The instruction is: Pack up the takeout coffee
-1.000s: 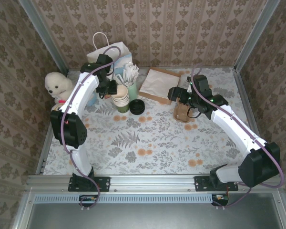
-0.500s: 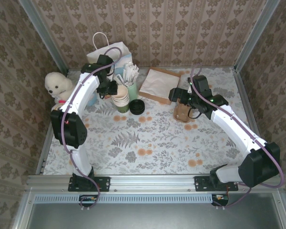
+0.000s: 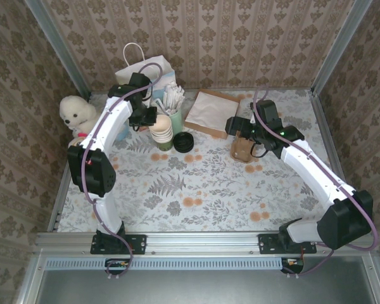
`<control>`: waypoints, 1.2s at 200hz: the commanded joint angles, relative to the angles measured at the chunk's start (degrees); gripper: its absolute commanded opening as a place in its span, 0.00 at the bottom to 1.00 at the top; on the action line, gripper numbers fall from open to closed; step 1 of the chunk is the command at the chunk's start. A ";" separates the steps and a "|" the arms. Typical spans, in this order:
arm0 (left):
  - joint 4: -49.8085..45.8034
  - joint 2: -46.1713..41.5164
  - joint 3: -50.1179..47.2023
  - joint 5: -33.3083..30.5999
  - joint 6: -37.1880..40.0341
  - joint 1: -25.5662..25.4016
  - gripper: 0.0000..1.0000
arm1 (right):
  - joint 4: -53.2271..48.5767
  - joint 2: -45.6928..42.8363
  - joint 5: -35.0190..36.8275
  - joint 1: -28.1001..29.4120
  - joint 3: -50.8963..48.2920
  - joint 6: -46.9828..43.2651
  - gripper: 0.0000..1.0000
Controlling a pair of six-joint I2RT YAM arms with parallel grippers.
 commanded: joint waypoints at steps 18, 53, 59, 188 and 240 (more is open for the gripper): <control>0.83 -2.73 0.68 4.02 -1.55 1.86 0.00 | -1.72 -2.56 2.00 0.11 1.84 -0.68 1.00; 4.84 -7.02 -2.41 7.92 -3.86 4.98 0.00 | 0.69 -4.03 0.51 0.11 0.57 -0.42 1.00; 5.97 -8.09 -3.61 8.59 -4.24 5.56 0.00 | 0.97 -4.28 0.49 0.11 0.32 -0.34 1.00; 11.03 -14.64 -6.49 12.83 -3.82 12.13 0.00 | 3.44 -4.18 -3.93 0.20 0.02 0.05 1.00; 5.06 -15.66 0.14 12.81 -0.20 13.92 0.00 | 17.83 -3.58 -8.82 1.41 -5.58 6.03 1.00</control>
